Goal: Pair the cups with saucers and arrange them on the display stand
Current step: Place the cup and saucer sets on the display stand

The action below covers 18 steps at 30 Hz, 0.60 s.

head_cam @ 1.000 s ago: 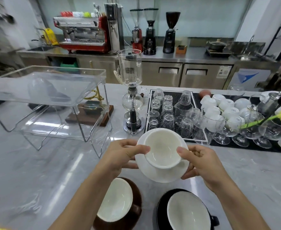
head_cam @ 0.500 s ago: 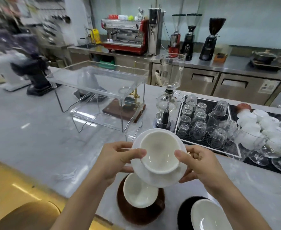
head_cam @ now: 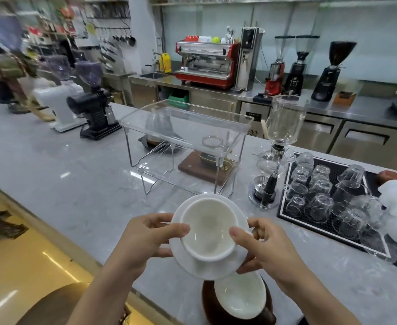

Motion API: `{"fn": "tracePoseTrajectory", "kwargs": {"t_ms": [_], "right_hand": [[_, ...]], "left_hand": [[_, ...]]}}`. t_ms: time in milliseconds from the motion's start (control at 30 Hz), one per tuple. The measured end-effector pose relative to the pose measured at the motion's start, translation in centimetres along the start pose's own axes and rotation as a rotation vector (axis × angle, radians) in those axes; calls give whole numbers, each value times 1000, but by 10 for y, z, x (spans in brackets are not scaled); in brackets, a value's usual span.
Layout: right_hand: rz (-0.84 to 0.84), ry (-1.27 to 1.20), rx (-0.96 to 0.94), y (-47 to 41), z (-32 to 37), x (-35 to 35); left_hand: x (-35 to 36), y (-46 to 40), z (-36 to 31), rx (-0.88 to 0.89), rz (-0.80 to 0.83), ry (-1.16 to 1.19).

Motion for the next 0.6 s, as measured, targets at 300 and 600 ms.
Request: {"fn": "tracePoseTrajectory", "kwargs": {"t_ms": [300,600], "right_hand": [[-11,-62,20,-33,32,88],[-156,-110,58,-74,60,135]], "left_hand": [[-83,-30,-42,42,-15,-3],[-110,-84,-83,113,97,-105]]}}
Point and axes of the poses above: each hand's wrist, its own y-axis away from the middle knuckle, its own x-axis out of the palm, z = x × y, the point moved 7 cm from there along -y, towards the middle knuckle, and after that the axes turned 13 degrees about y, right-handed, at the moved point
